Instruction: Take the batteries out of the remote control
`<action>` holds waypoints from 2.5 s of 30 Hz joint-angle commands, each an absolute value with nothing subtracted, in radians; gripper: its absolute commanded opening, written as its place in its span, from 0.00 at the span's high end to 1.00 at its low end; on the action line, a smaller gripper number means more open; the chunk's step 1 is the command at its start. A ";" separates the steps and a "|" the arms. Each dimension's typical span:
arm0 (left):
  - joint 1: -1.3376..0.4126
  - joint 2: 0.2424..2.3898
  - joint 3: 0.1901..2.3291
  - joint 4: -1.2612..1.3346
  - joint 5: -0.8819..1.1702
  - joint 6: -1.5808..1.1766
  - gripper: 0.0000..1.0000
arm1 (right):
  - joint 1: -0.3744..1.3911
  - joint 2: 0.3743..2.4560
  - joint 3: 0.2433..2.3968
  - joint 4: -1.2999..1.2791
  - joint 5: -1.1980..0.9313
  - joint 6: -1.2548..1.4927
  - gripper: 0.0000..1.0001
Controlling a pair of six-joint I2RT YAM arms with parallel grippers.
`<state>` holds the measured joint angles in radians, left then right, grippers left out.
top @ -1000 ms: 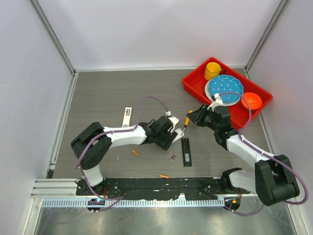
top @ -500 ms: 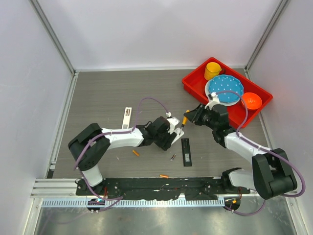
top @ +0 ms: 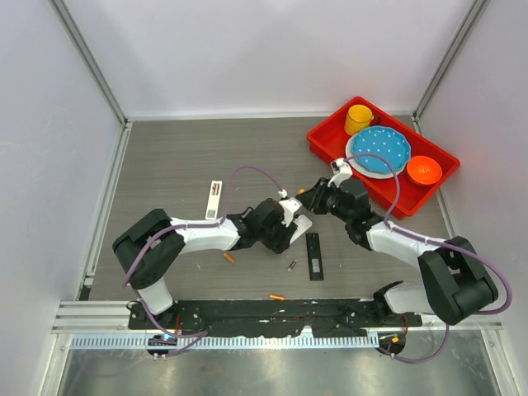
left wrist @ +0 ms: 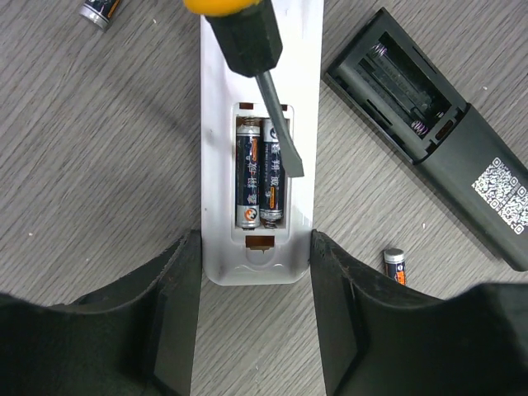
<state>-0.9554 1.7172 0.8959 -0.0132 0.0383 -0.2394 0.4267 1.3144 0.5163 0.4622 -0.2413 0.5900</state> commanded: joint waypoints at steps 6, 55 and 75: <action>-0.959 1.729 0.818 -0.028 0.083 -0.302 0.73 | 0.506 1.299 0.506 0.601 -0.009 0.496 0.99; -0.962 1.759 0.762 0.063 0.086 -0.319 0.61 | 0.561 1.299 0.479 0.592 0.112 0.453 0.98; -0.960 1.790 0.772 0.060 0.101 -0.316 0.63 | 0.603 1.292 0.436 0.664 0.195 0.404 0.99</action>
